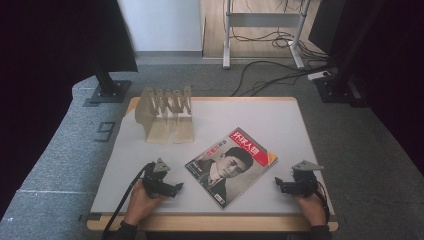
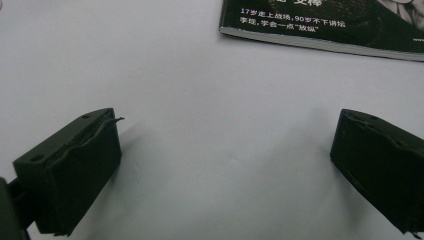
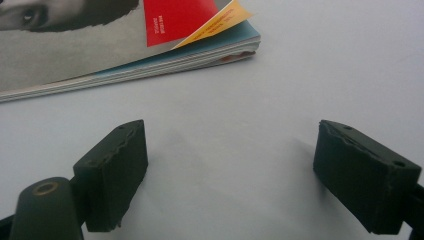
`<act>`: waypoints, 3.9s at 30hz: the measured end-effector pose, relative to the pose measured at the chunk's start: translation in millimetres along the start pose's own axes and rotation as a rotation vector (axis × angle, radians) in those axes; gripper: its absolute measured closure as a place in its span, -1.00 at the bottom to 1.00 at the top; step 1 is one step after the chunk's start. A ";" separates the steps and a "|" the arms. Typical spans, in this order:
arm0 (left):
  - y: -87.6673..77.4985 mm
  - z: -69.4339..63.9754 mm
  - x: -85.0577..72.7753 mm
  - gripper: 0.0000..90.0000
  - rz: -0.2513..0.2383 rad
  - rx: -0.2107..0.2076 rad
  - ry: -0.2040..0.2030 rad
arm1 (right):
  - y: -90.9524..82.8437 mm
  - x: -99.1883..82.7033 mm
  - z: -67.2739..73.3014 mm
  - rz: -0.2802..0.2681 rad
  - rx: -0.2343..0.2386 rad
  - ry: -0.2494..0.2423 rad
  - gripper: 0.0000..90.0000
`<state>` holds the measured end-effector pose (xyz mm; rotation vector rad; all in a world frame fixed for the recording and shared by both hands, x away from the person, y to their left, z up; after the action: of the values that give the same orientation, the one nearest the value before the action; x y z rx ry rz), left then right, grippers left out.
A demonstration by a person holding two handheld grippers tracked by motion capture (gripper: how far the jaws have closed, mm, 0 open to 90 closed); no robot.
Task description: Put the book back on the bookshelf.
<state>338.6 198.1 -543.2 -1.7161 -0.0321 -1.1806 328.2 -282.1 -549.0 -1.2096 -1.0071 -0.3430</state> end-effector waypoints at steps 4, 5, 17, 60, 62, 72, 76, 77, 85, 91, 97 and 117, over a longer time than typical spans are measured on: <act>0.4 0.1 0.5 -1.00 0.003 -0.002 0.001 | 0.0 0.0 0.1 0.000 -0.001 -0.001 -0.70; 0.4 0.0 0.5 -1.00 0.002 -0.001 0.002 | 0.0 0.0 0.1 0.000 -0.001 -0.001 -0.70; 0.1 0.7 1.4 -1.00 0.009 -0.008 0.001 | -0.1 0.1 0.1 0.000 0.000 -0.001 -0.70; 63.9 -18.6 71.2 -1.00 0.064 -0.213 0.148 | 34.3 28.1 23.5 0.016 0.052 -0.085 -0.96; 63.9 -19.5 71.1 -1.00 0.060 -0.215 0.144 | 35.3 29.0 23.5 0.012 0.050 -0.086 -0.95; 60.9 -28.8 68.6 -1.00 0.071 -0.202 0.152 | 40.4 32.3 20.9 0.024 0.036 -0.085 -0.99; 55.9 -34.8 63.9 -1.00 0.075 -0.206 0.153 | 42.3 33.9 18.4 0.025 0.026 -0.083 -1.00; 52.6 -37.9 60.3 -1.00 0.071 -0.211 0.149 | 43.0 34.4 17.4 0.023 0.024 -0.085 -1.00; 39.1 -50.2 48.7 -1.00 0.074 -0.246 0.139 | 48.6 39.8 12.5 0.035 0.012 -0.079 -0.99; 28.1 -63.5 38.7 -1.00 0.075 -0.283 0.138 | 56.0 46.5 7.6 0.048 0.009 -0.071 -0.99; 22.0 -74.6 32.9 -1.00 0.076 -0.308 0.152 | 65.2 54.4 2.9 0.060 0.005 -0.066 -0.99; 18.2 -55.5 20.7 -1.00 0.042 -0.137 0.149 | 63.5 68.5 -2.3 0.049 0.059 -0.046 -0.88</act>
<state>320.9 138.7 -540.7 -1.7335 0.1779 -1.3016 411.2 -242.1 -533.7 -1.1915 -1.0182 -0.2465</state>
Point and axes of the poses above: each handheld gripper's, and its own axes: y roughly forward along the jaws, x roughly out of its top, z roughly to its left, the point moved 2 cm from there along y, roughly forward along the jaws, and after that the axes turned 4 degrees about -z, right-handed, at the moved point
